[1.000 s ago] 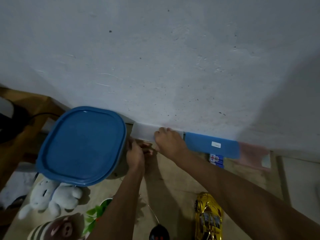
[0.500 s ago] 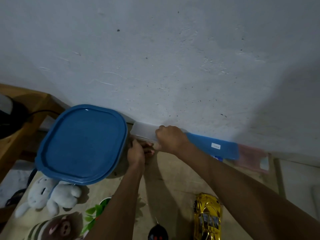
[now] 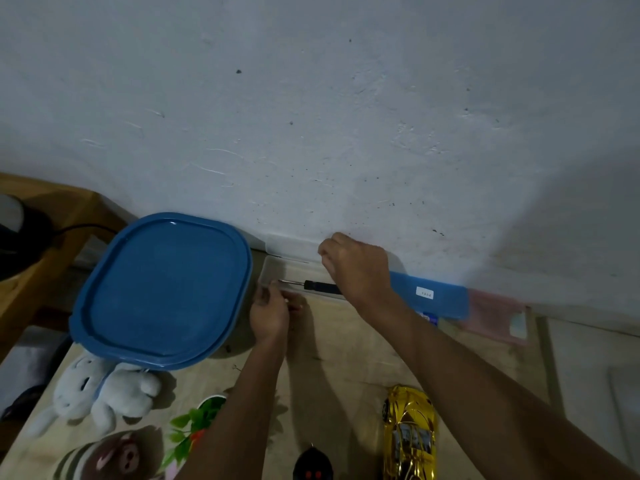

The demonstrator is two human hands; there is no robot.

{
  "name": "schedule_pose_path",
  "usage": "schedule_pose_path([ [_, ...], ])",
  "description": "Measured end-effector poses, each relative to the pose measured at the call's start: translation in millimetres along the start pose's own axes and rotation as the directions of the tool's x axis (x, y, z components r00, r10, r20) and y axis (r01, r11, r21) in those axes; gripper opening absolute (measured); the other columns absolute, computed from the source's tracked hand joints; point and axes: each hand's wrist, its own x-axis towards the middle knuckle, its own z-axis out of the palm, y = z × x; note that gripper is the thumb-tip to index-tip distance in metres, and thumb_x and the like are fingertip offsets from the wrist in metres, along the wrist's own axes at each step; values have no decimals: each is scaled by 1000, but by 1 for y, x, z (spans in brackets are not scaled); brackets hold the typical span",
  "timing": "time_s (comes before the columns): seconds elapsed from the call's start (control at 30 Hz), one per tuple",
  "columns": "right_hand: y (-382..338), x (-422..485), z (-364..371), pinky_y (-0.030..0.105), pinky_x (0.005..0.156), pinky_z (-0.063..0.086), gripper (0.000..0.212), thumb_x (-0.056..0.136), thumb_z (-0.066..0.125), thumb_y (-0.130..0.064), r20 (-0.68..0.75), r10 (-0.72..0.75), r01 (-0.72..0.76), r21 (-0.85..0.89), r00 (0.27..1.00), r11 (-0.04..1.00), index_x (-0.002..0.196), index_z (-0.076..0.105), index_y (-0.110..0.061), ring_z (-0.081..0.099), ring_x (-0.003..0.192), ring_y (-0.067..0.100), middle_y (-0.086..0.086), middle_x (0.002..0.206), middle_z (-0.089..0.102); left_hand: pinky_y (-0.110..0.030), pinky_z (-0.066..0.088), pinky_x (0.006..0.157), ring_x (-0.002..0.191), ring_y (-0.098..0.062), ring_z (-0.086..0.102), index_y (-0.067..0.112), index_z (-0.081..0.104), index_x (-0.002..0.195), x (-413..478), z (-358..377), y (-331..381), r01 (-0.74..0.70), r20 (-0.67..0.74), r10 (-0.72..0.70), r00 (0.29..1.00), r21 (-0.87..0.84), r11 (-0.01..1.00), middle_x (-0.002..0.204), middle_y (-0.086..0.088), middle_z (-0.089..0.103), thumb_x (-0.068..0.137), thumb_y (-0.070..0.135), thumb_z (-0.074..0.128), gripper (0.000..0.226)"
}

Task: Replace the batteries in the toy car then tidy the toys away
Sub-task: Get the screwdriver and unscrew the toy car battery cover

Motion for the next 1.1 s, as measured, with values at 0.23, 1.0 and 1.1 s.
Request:
schedule_pose_path([
  [0.23,-7,-21,6,30,55,53,5,85,69,-19,-34,129,-123,147,991,982,89,71,-17,63,80,15,-1,89,68,-42,57,89,92,-22,70,19,58,131,4,-2,-6,16,-43,-16,999,9,1000,100,-5,72,97,43,53,42],
  [1.0,2,-71,-37,24,53,34,16,93,52,-29,388,331,-474,370,860,799,88,61,-18,53,67,12,-3,75,57,-43,56,93,97,-30,70,13,58,127,8,2,-5,59,-66,-60,996,-23,998,107,-14,73,96,42,55,42],
  [1.1,6,-107,-50,30,59,39,24,100,40,-20,382,513,-638,505,769,581,89,59,-9,52,67,15,7,76,59,-43,52,97,106,-31,66,9,52,132,-13,6,7,45,-60,-49,997,-77,996,117,-14,69,94,33,60,45],
])
